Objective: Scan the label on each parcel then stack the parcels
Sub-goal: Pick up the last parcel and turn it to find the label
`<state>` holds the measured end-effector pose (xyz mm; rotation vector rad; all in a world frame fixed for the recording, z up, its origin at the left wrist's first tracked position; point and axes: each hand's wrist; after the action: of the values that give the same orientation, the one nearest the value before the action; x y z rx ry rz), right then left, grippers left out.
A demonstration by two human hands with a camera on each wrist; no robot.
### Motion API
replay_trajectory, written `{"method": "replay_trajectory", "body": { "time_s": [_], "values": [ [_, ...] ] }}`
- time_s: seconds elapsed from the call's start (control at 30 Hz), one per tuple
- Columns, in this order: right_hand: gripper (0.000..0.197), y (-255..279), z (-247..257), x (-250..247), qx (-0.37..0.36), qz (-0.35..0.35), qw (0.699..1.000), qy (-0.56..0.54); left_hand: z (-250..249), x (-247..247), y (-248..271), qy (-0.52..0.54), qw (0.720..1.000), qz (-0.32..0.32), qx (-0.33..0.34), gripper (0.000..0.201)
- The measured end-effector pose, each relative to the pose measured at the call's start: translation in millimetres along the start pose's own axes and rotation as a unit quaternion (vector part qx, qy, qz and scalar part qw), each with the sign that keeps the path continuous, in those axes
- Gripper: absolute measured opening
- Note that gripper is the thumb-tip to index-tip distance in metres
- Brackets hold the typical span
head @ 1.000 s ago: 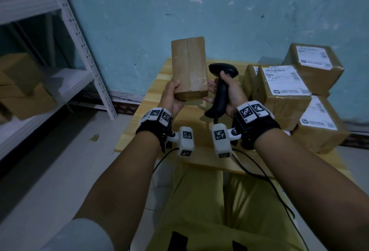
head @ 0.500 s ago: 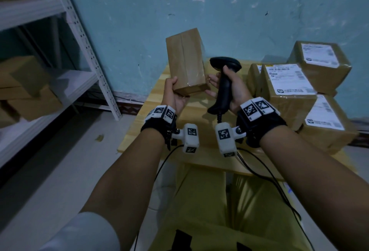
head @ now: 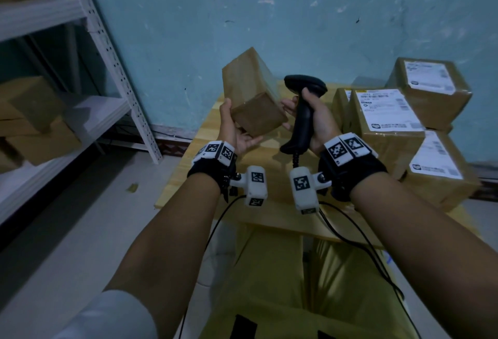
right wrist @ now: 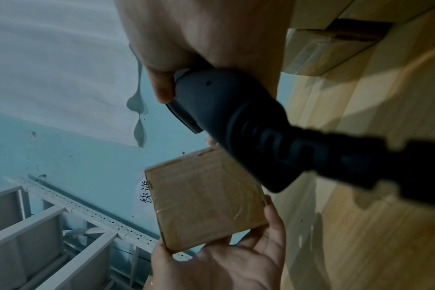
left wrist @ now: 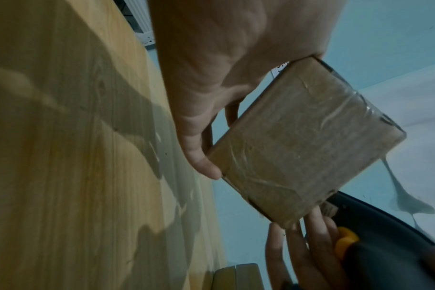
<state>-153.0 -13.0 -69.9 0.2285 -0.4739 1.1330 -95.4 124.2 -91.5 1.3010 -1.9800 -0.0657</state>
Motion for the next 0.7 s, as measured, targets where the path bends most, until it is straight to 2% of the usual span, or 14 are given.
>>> {"method": "replay_trajectory", "body": {
  "time_s": [0.27, 0.53, 0.7],
  "values": [
    [0.023, 1, -5, -3, -0.019, -0.021, 1.0, -0.004, -1, -1, 6, 0.013, 0.999, -0.003, -0.03, 0.077],
    [0.021, 0, -3, -2, -0.019, 0.009, 1.0, -0.012, 4, -4, 8, 0.026, 0.998, 0.005, -0.048, 0.073],
    [0.018, -4, -3, -2, -0.019, -0.009, 1.0, 0.009, 0, -1, 10, 0.02, 0.992, 0.059, -0.114, 0.069]
  ]
}}
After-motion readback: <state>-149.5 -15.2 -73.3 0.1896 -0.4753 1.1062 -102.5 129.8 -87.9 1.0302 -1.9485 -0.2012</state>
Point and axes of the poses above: each hand's wrist, its own y-axis away from the middle knuckle, its own x-axis out of the palm, z = x × y, and after that the axes turned 11 degrees about -x, right-handed
